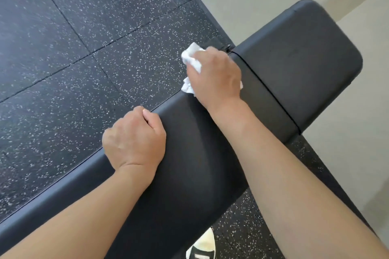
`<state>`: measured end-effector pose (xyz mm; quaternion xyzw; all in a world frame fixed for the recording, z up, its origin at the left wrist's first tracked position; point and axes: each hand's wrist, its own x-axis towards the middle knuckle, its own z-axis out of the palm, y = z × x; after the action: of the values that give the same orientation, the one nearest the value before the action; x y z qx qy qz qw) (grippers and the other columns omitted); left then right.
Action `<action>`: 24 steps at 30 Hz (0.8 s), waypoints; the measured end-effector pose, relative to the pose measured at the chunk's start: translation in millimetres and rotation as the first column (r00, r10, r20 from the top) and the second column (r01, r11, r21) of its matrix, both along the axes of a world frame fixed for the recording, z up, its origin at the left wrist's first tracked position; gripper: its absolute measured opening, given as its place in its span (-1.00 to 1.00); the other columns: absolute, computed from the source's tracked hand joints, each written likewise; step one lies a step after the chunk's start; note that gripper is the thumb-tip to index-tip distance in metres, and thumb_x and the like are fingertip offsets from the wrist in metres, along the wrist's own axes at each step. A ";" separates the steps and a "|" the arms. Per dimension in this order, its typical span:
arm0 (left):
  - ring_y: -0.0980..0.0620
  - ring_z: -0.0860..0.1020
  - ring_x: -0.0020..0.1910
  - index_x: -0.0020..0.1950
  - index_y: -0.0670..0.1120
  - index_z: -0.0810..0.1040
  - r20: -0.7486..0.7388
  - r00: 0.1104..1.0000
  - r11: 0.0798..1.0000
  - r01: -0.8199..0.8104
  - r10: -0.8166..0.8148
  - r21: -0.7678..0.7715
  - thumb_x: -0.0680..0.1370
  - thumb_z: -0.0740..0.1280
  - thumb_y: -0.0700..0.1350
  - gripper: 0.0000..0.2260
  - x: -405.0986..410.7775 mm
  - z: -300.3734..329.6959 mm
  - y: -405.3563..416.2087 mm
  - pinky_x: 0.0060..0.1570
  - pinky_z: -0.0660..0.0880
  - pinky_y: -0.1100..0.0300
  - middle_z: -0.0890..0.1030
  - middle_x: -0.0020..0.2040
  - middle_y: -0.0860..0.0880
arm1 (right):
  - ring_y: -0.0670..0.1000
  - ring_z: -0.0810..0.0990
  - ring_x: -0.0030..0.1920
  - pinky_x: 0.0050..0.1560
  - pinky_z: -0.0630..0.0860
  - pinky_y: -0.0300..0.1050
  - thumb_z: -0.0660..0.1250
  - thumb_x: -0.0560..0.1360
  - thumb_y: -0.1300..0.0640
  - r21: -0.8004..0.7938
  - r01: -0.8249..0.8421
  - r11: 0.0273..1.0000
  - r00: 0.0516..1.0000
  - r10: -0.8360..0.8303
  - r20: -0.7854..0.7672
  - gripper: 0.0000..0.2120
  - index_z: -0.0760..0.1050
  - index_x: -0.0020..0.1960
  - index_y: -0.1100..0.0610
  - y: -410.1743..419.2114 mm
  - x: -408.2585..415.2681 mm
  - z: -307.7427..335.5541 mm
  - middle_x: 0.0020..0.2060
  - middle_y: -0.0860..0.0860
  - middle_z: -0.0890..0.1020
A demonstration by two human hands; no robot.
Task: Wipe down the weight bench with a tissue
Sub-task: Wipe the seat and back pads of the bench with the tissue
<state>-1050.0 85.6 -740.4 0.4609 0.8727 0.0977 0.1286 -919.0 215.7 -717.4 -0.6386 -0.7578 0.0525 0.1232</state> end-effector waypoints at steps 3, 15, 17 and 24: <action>-0.16 0.32 -0.38 -0.27 -0.05 0.42 0.005 1.000 1.000 -0.005 0.005 -0.017 0.59 -0.08 0.04 -0.61 1.1 0.8 0.4 -0.22 0.26 0.01 0.31 -0.40 0.03 | 0.10 0.60 -0.04 -0.21 0.31 -0.06 0.28 0.60 -0.06 -0.091 -0.273 0.958 0.962 0.274 -0.001 -0.79 0.62 0.03 0.03 -28.0 -35.1 3.1 -0.10 0.00 0.61; -0.17 0.42 -0.39 -0.13 -0.04 0.62 -0.030 1.000 1.000 0.007 -0.006 0.029 0.59 0.05 -0.04 -0.65 4.0 1.7 1.6 -0.22 0.32 0.03 0.61 -0.32 -0.11 | 0.13 0.58 -0.01 -0.13 0.43 -0.06 0.22 0.62 -0.19 -0.151 -0.109 0.982 0.979 0.133 0.155 -0.67 0.66 0.10 -0.01 50.8 41.8 6.3 -0.01 0.03 0.54; -0.18 0.45 -0.37 -0.12 -0.04 0.62 -0.020 1.000 1.000 -0.003 0.003 0.011 0.59 0.05 -0.04 -0.65 5.6 4.3 2.3 -0.21 0.33 0.02 0.61 -0.31 -0.10 | 0.11 0.57 0.02 -0.15 0.36 -0.10 0.22 0.58 -0.18 -0.216 -0.282 0.935 0.935 0.318 0.158 -0.68 0.64 0.08 -0.03 34.0 11.0 5.3 0.00 0.01 0.57; -0.18 0.46 -0.34 -0.12 -0.02 0.61 -0.016 1.000 0.999 -0.018 0.019 0.026 0.59 0.01 -0.01 -0.63 7.2 6.4 3.1 -0.18 0.32 0.02 0.63 -0.28 -0.09 | 0.15 0.64 0.03 -0.12 0.39 -0.05 0.21 0.62 -0.16 -0.313 -0.416 0.854 0.889 0.454 0.058 -0.64 0.65 0.01 0.07 29.1 -10.3 3.7 -0.01 0.06 0.61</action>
<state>-1042.8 88.7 -734.0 0.4551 0.8766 0.1065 0.1145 -929.3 244.8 -713.7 -0.4636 -0.8728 0.1485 -0.0369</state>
